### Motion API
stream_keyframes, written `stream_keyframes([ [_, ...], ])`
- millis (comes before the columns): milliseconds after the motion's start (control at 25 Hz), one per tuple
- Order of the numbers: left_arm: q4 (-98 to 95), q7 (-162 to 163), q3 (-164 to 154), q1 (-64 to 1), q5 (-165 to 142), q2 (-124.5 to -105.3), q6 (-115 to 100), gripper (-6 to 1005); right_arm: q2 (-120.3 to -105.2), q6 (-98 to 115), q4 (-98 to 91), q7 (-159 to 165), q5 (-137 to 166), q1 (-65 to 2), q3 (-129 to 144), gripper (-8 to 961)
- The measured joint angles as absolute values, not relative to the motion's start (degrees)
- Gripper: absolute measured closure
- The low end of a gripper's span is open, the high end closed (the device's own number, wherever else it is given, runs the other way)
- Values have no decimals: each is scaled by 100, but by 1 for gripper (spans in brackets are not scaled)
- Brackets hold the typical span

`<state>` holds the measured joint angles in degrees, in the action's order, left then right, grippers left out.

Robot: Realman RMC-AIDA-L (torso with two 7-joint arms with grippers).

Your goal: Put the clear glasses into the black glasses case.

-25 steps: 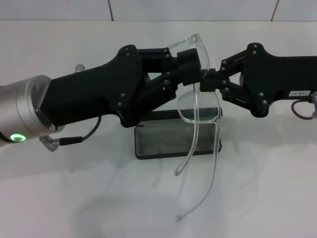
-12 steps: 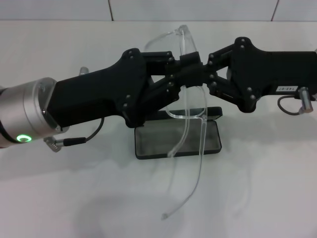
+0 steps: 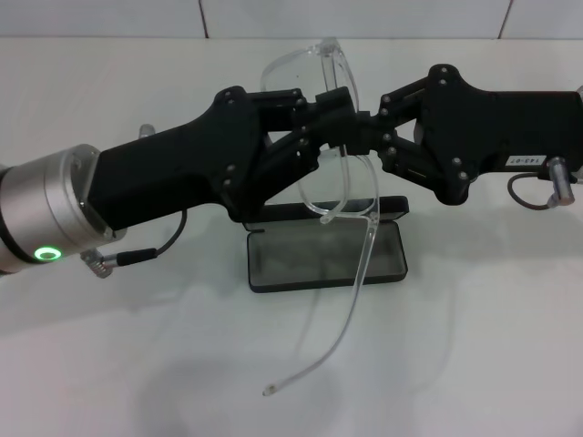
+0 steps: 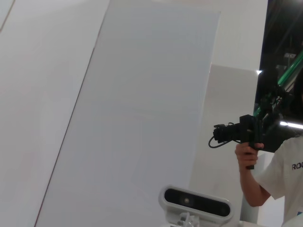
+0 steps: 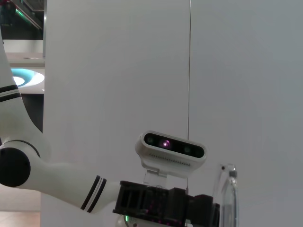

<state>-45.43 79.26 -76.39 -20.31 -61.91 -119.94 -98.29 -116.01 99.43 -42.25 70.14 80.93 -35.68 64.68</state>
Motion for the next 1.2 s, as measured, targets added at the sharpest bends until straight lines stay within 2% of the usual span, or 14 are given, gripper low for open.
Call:
stream_keyframes([
  [480,-4457,7875,-7624,-2023,-6070,-11969,-10097,882,-11583,9737,-4211,6891,8085,-3449,6404,907],
  [720,-4435,7954,-7018,-1929,-6093,-11873,-10870,887,-11554,10055,-4278,6865,8065,-3262,5864,907],
  [1000,-4191,7821,-6825,-1798,-6224,-11663,-10929,892,-11529,11239,-4191,7218,7432,-3100,4508,907],
  [1200,-3762,7449,-6694,-1988,-6702,-11624,-10925,901,-11421,11682,-3823,7296,6456,-3071,4182,907],
])
